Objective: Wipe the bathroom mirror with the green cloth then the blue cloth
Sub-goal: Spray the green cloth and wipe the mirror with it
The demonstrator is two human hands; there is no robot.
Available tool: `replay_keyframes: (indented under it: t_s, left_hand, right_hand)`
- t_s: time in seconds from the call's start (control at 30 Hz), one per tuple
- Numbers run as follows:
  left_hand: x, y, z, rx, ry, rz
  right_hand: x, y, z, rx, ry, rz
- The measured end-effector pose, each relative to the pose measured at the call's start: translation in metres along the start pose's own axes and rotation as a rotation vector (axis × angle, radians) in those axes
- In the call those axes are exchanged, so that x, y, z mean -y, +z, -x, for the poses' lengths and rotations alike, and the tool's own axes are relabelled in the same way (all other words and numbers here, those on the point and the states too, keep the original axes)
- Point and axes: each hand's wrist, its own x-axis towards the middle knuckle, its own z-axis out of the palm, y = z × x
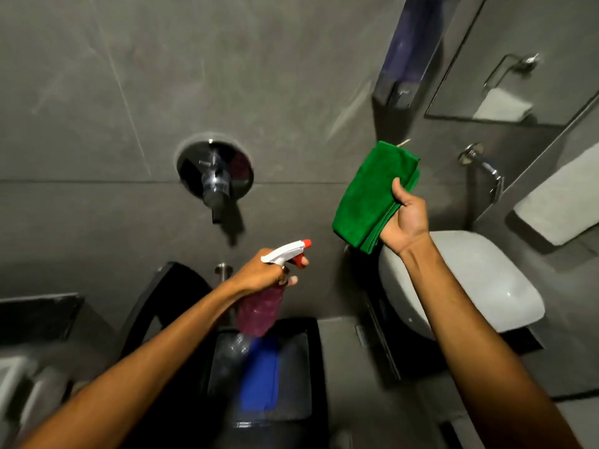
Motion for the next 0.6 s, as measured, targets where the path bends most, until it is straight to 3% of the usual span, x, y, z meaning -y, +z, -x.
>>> replay_keyframes:
  t_s: [0.03, 0.1, 0.3, 0.6]
  left_hand:
    - [0.013, 0.006, 0.007, -0.057, -0.002, 0.024]
    - [0.05, 0.016, 0.011, -0.218, -0.089, 0.102]
    - [0.179, 0.027, 0.039, -0.685, -0.409, 0.311]
    - [0.273, 0.037, 0.033, -0.864, -0.587, 0.427]
  right_hand:
    - [0.001, -0.005, 0.005, -0.061, -0.023, 0.095]
    - [-0.007, -0.016, 0.009, -0.036, -0.018, -0.008]
    - [-0.114, -0.07, 0.016, -0.183, 0.195, 0.065]
    - [-0.182, -0.108, 0.025, -0.246, 0.269, 0.107]
